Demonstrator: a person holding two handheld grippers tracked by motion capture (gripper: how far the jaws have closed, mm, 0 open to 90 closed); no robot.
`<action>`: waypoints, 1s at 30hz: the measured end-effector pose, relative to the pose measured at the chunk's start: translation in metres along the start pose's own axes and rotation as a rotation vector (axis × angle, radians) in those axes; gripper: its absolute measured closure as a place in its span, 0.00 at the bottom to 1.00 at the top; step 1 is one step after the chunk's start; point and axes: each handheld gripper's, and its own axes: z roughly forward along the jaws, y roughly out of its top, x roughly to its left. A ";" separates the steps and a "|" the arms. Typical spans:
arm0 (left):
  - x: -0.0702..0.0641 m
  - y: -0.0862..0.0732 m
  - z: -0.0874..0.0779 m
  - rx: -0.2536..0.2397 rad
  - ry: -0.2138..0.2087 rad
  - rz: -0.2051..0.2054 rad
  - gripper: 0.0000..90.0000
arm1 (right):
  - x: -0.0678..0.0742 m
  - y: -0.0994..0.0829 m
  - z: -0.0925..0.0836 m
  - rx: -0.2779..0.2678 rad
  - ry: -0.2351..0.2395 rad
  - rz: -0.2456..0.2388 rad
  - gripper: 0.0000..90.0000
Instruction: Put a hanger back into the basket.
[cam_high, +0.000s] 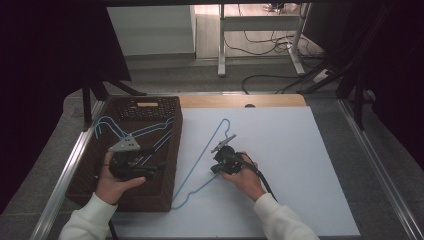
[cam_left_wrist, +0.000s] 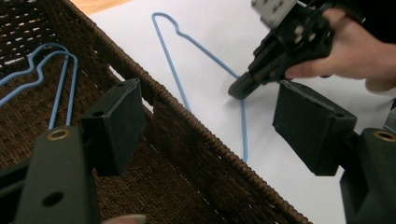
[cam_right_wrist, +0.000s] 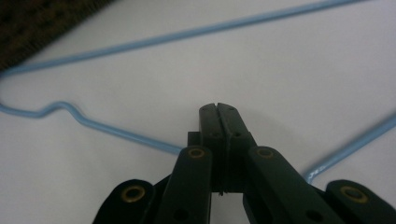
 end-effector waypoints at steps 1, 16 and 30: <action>0.001 0.000 -0.001 -0.002 0.000 -0.002 0.27 | 0.001 -0.001 0.002 0.020 -0.007 -0.004 1.00; 0.001 -0.001 0.000 0.004 0.003 -0.008 0.27 | -0.009 -0.052 -0.037 0.093 -0.005 0.034 1.00; 0.000 0.002 0.002 0.004 0.002 -0.002 0.27 | -0.071 -0.090 -0.079 0.151 -0.145 0.170 1.00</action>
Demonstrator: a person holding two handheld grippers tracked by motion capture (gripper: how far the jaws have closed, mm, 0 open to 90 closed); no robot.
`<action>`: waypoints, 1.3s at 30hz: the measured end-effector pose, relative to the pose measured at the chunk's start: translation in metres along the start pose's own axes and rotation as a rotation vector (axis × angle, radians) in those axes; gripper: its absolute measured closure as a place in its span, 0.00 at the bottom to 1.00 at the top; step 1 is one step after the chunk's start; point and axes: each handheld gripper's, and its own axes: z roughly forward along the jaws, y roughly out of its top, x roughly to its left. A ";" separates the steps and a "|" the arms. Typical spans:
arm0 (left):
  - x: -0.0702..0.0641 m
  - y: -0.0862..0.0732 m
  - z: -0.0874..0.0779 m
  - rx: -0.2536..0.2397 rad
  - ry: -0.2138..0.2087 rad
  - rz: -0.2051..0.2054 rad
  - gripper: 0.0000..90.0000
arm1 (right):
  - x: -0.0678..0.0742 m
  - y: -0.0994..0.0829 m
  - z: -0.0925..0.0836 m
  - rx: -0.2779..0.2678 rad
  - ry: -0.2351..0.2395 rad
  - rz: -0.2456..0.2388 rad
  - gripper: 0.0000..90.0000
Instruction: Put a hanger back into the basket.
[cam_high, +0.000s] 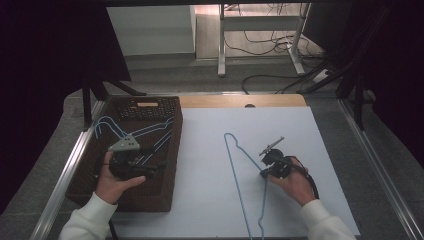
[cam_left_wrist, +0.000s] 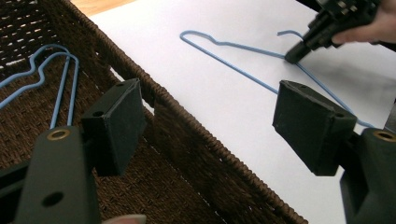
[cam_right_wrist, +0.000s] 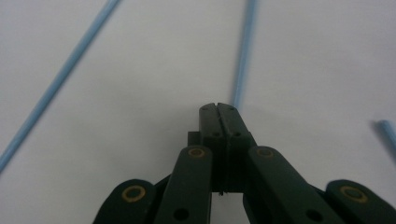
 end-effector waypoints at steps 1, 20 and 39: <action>0.000 0.000 0.000 0.000 0.000 0.000 0.27 | -0.003 0.002 0.000 0.000 -0.016 0.004 1.00; 0.004 -0.001 -0.001 -0.006 0.000 -0.006 0.28 | 0.017 0.092 0.051 -0.151 0.054 0.162 1.00; 0.004 0.000 0.000 -0.003 -0.003 -0.002 0.28 | 0.075 0.049 0.039 -0.079 0.275 -0.023 1.00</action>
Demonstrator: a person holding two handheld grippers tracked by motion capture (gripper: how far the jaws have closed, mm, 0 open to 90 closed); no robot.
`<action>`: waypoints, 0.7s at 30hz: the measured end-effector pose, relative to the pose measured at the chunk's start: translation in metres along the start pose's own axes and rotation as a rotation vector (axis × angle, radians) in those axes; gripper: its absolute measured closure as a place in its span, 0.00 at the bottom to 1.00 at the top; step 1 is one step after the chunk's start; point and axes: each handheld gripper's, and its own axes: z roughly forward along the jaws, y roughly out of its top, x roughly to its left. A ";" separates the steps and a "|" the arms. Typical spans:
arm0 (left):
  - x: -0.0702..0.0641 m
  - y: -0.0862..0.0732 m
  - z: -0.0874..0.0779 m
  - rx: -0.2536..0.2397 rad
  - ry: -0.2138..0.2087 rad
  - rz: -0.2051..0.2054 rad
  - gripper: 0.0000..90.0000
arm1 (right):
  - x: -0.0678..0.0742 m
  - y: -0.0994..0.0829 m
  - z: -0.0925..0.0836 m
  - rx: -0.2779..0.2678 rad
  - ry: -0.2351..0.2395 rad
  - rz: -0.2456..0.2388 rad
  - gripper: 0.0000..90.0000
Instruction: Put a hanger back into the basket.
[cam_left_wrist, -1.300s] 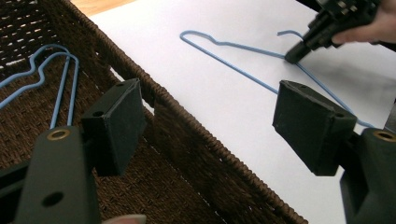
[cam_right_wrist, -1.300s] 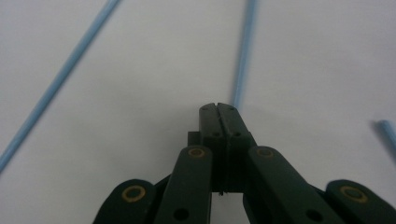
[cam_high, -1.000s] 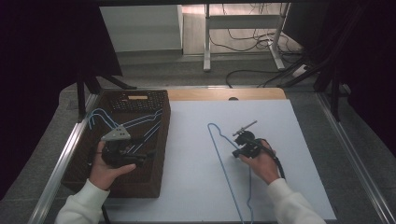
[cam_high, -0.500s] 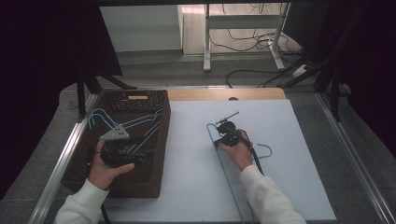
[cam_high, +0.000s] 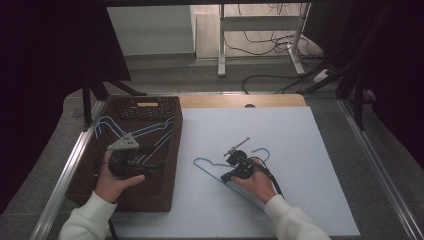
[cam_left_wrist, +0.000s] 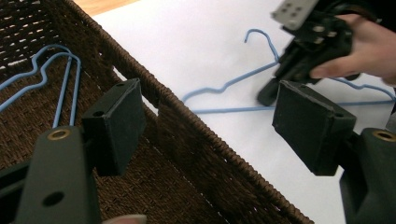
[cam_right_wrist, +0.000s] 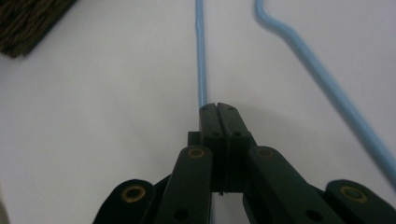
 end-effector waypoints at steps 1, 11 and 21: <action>0.000 0.000 0.000 0.000 0.000 0.000 0.28 | 0.001 -0.005 -0.006 -0.010 -0.001 0.001 1.00; 0.001 0.000 0.001 0.005 0.002 -0.002 0.28 | 0.022 -0.082 -0.050 0.037 -0.056 -0.020 1.00; 0.000 0.000 0.002 0.004 0.002 -0.003 0.28 | 0.016 -0.118 -0.066 0.090 -0.078 -0.003 1.00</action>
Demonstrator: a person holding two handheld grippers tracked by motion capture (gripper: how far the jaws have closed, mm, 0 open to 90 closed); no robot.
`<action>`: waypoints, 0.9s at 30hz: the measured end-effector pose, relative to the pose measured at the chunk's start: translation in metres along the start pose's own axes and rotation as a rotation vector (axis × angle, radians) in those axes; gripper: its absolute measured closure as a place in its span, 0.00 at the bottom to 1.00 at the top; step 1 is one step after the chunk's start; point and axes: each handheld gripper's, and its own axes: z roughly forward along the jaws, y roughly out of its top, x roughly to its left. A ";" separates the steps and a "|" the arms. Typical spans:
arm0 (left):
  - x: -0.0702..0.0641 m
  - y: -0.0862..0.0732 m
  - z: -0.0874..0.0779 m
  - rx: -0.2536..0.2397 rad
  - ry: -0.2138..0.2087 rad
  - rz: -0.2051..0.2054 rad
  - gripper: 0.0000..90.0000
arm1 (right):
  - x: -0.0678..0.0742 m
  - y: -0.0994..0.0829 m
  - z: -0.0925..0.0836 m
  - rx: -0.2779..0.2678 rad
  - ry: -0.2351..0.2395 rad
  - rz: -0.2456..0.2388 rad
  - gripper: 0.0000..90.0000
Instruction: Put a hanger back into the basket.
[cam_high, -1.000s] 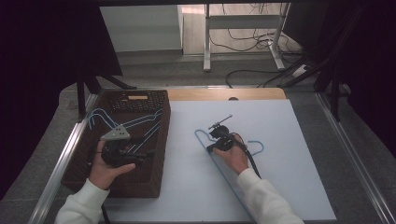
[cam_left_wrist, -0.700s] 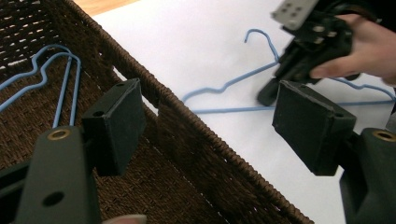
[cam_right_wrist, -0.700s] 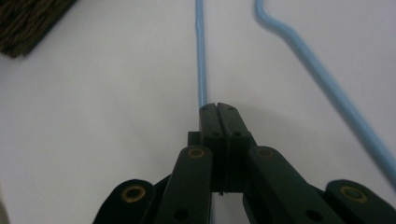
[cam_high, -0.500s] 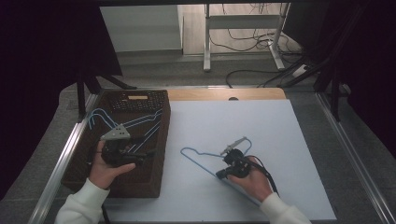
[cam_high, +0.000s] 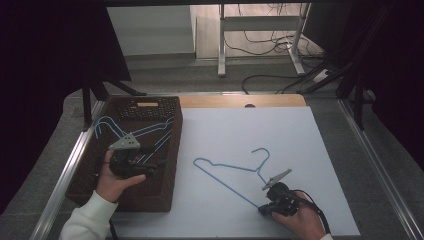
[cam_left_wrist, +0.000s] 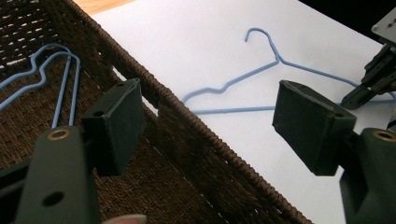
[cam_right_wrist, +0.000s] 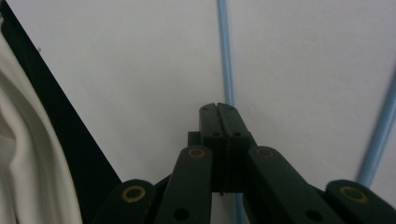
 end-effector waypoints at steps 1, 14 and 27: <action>0.000 0.000 0.000 -0.002 0.000 0.001 0.28 | -0.001 -0.001 -0.002 0.005 -0.016 -0.006 1.00; 0.001 0.000 -0.001 -0.002 0.004 0.001 0.28 | -0.058 0.003 -0.016 -0.064 -0.131 0.085 1.00; 0.001 -0.001 -0.001 0.000 0.007 0.001 0.28 | -0.010 0.079 0.015 -0.185 -0.041 -0.066 1.00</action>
